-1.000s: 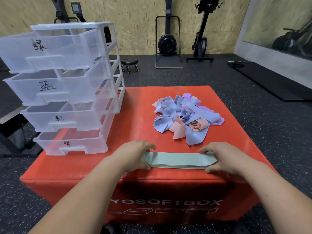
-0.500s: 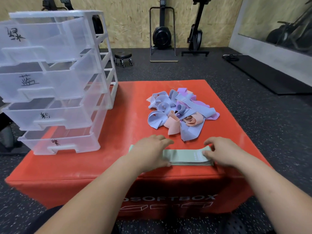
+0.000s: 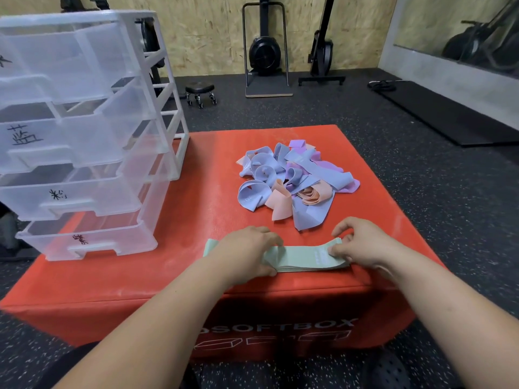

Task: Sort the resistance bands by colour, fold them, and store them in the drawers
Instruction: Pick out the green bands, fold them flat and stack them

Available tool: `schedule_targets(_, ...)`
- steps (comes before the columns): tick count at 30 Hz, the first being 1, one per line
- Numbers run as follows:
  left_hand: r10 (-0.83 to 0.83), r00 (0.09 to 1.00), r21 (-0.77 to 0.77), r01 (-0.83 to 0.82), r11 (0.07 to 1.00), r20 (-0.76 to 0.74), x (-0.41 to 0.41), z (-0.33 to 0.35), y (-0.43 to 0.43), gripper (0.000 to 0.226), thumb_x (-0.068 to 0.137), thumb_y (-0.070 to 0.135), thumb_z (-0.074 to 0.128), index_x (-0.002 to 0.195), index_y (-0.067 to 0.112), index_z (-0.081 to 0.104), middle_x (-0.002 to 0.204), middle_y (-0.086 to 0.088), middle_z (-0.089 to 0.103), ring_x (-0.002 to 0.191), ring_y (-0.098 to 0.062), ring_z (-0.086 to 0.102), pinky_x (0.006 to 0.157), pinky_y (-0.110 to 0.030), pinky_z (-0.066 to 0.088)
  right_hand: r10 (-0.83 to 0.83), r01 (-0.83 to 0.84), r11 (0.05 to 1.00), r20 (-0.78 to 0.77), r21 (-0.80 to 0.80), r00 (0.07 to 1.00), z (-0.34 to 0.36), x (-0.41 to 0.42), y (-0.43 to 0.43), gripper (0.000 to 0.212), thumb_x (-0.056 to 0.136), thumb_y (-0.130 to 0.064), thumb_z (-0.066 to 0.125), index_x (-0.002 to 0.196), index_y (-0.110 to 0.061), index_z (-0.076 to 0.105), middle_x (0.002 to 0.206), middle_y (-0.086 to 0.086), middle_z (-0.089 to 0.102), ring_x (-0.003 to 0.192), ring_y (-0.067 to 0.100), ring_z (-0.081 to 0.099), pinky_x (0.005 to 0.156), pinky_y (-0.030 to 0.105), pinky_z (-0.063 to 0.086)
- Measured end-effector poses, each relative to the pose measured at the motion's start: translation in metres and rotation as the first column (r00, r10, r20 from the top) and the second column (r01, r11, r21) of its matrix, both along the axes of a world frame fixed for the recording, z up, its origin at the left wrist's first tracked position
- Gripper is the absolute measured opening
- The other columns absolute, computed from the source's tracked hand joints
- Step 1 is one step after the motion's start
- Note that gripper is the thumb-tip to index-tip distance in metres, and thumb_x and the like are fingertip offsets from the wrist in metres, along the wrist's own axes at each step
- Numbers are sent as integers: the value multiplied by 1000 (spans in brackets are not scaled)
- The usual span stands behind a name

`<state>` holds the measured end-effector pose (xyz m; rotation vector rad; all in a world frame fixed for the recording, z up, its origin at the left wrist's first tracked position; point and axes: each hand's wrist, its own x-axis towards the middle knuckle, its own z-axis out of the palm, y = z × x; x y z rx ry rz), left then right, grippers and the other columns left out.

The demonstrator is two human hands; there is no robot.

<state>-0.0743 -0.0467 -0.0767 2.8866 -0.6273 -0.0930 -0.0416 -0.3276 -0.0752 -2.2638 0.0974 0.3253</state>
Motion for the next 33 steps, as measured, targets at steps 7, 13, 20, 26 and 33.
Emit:
schedule_targets(7,43,997,-509,-66,859,-57,-13,17,-20,32,91,41,80,119,28,72,110,17,65,99,-5,63,89,-27,52,-40,26,919,27,393,999,30,-16,15,38,76,-1,86,107,-14,69,90,13,69,68,16,67,56,25,52)
schedule_targets(13,36,838,-788,-525,320,-544,-27,35,-54,44,108,39,58,117,-3,71,114,-21,76,96,-18,77,86,-32,64,11,-75,856,128,512,992,37,-33,36,47,76,-17,92,116,-21,68,114,12,69,86,15,74,76,29,61)
schedule_targets(20,59,816,-790,-572,219,-575,-28,33,-50,38,87,39,88,108,9,78,106,-14,80,105,-27,78,95,-40,64,209,-327,872,328,364,921,33,-47,44,89,70,2,90,138,-43,54,123,-1,63,106,15,70,96,29,58)
schedule_targets(26,266,810,-766,-583,270,-523,-25,28,-42,50,70,32,95,111,16,72,98,-9,80,93,-26,79,90,-49,64,231,-408,840,444,357,865,30,-47,55,94,73,9,80,143,-46,49,126,-5,66,105,18,71,98,39,59)
schedule_targets(33,276,788,-766,-608,209,-550,-23,45,-19,51,65,16,83,114,15,68,108,-23,77,74,-21,76,86,-46,66,381,-453,882,370,130,848,19,-43,74,123,62,-37,97,158,-54,22,149,-28,49,136,-3,48,113,28,44)
